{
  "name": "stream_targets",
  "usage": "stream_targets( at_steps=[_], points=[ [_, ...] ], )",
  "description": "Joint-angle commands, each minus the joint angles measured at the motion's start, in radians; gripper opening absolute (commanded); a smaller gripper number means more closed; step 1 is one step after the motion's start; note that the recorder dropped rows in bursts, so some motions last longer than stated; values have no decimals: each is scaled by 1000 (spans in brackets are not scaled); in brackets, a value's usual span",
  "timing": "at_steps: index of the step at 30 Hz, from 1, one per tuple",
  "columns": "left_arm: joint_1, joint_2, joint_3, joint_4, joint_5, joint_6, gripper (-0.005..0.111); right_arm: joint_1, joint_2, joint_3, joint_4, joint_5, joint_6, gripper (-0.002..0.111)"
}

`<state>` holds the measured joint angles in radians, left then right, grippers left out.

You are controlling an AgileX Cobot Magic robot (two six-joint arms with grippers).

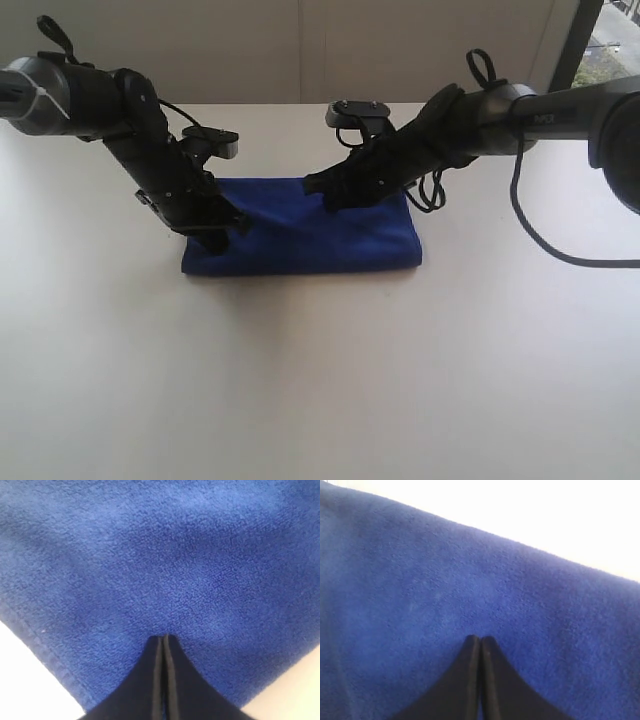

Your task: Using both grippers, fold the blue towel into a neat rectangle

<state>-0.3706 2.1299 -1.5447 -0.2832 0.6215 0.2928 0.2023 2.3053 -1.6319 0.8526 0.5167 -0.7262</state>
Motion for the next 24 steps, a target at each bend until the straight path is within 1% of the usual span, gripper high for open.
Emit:
stream_targets(
  at_steps=[1,5,11,17,24],
  points=[
    [-1,39,14,39,47,-5,0,-1,1,-7,-42,-20,-8,0],
    [-1,39,14,66,74,-5,0,-3,10,-7,-120,-22,35,0],
    [-1,39,14,68,75,-3,0,-4,25,-7,-225,-42,122,0],
    [-1,39,14,68,75,-3,0,-4,23,-11,-230,-86,156,0],
    [-1,39,10,68,63,-5,0,-4,-14,-13,-158,-92,155,0]
  ],
)
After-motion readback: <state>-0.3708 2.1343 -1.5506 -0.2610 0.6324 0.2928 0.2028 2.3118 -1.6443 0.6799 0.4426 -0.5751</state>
